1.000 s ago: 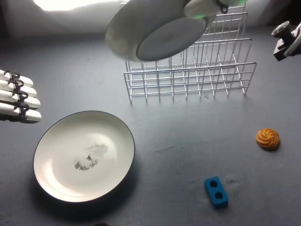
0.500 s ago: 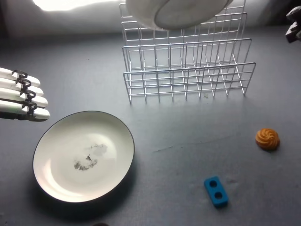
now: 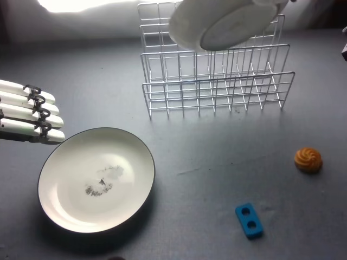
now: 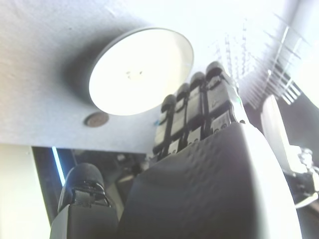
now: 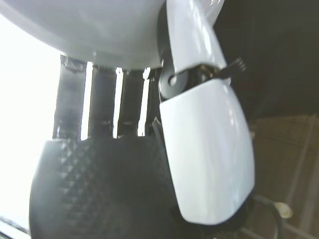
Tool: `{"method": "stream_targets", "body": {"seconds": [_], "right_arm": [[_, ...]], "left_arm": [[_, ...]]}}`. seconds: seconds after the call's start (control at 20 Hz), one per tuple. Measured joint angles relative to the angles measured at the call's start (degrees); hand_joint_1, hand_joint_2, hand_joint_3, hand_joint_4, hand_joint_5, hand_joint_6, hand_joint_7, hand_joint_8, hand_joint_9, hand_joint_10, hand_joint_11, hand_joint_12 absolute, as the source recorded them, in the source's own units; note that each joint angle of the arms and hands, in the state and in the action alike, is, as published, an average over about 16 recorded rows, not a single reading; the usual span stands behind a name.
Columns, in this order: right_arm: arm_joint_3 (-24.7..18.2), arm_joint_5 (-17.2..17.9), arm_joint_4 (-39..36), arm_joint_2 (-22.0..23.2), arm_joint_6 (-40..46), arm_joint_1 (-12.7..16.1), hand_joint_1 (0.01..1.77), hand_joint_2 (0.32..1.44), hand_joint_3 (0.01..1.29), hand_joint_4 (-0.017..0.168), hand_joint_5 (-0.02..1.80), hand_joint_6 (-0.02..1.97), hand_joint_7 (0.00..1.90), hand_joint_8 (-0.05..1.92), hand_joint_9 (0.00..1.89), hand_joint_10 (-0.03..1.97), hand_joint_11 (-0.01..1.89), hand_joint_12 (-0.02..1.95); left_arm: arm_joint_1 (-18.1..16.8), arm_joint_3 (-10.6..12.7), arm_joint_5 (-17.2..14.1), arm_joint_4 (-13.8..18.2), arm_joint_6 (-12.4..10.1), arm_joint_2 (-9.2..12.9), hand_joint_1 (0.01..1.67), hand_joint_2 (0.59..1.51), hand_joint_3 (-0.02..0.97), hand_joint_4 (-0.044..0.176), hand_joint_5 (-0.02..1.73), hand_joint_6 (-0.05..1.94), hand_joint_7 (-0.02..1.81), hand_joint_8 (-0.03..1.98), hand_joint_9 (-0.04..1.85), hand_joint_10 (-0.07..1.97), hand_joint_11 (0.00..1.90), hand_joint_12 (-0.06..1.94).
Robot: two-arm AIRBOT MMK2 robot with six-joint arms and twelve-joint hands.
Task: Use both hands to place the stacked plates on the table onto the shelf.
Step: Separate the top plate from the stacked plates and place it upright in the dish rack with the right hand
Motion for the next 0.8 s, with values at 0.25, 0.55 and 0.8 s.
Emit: {"method": "stream_targets", "body": {"seconds": [0.25, 0.55, 0.8], "right_arm": [[0.3, 1.2, -4.6, 0.2, 2.8, -1.4, 1.36, 1.02, 0.01, -0.004, 0.90, 0.93, 1.03, 0.92, 0.98, 1.03, 0.74, 1.22], [1.5, 1.9, -7.2, -0.3, 5.6, -2.1, 1.33, 1.02, 0.01, -0.002, 0.91, 0.93, 1.04, 0.91, 1.04, 0.85, 0.74, 1.20], [3.2, 1.3, -6.5, -1.5, 6.8, -1.5, 1.31, 1.02, 0.01, -0.003, 0.92, 0.93, 1.05, 0.90, 1.09, 0.65, 0.75, 1.19]], "left_arm": [[1.4, -0.5, 0.9, 0.1, -0.2, -0.7, 0.02, 1.091, 0.019, -0.001, 0.05, 0.02, 0.03, 0.01, 0.02, 0.01, 0.02, 0.00], [3.5, -1.2, 2.6, 0.0, -0.3, -1.6, 0.02, 1.094, 0.020, -0.001, 0.06, 0.02, 0.04, 0.01, 0.03, 0.01, 0.02, 0.00], [4.8, -1.7, 4.8, -0.1, -0.4, -2.3, 0.02, 1.098, 0.020, -0.001, 0.06, 0.02, 0.04, 0.01, 0.03, 0.01, 0.02, 0.00]]}}
